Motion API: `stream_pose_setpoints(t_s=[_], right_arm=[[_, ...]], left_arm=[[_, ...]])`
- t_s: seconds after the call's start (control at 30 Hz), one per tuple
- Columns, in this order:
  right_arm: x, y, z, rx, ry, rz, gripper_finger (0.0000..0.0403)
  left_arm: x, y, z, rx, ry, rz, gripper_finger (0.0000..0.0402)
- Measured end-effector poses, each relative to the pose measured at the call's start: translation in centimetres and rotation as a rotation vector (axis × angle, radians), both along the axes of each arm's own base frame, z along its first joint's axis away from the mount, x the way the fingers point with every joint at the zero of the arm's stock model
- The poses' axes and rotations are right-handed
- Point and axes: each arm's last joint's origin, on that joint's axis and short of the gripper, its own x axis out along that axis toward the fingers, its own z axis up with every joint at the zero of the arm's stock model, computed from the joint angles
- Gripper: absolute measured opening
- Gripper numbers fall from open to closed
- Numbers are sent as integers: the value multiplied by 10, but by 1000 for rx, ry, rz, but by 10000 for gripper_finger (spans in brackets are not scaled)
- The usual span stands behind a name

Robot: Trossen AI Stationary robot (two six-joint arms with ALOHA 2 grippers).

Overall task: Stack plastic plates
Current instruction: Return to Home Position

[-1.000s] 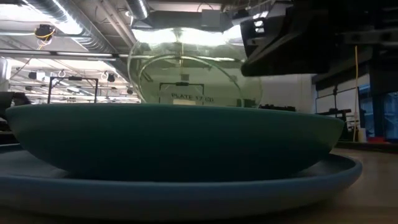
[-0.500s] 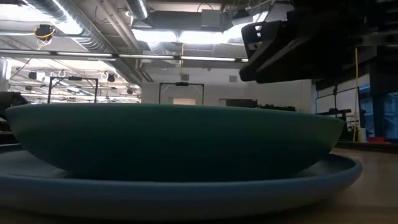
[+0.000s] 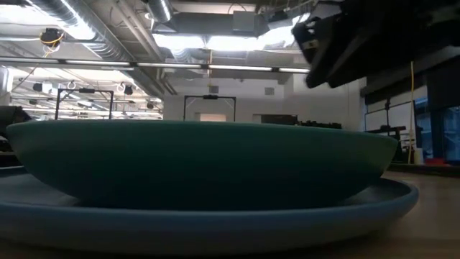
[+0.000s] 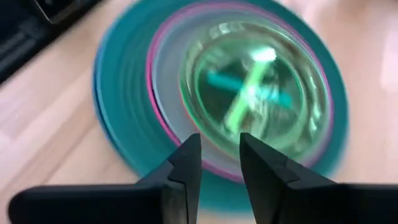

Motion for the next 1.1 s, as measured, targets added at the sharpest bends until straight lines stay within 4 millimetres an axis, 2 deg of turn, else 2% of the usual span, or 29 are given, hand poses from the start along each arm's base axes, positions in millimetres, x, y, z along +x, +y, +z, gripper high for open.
stream_pose_setpoints(t_s=[0.1, 0.23, 0.3, 0.47, 0.67, 0.87, 1.1], right_arm=[[-14, -7, 11, -1, 60, -39, 103], [-36, -17, 17, 7, 103, -87, 89], [-46, -23, 16, 4, 88, -112, 80], [-76, -40, 6, -18, 44, -196, 61], [-108, -59, 1, -11, -83, -290, 52], [-139, -75, 5, 62, -213, -343, 51], [-172, -90, 10, 204, -465, -340, 51]], left_arm=[[-2, 1, -6, 39, 40, -17, 98], [-9, 18, -35, 92, 116, -4, 98], [-9, 33, -39, 17, 76, 1, 98], [-14, 63, -54, -152, -14, -135, 97], [-30, 95, -59, -177, -127, -99, 97], [-45, 103, -67, -212, -131, -119, 97], [-63, 107, -63, -239, -182, -106, 98]])
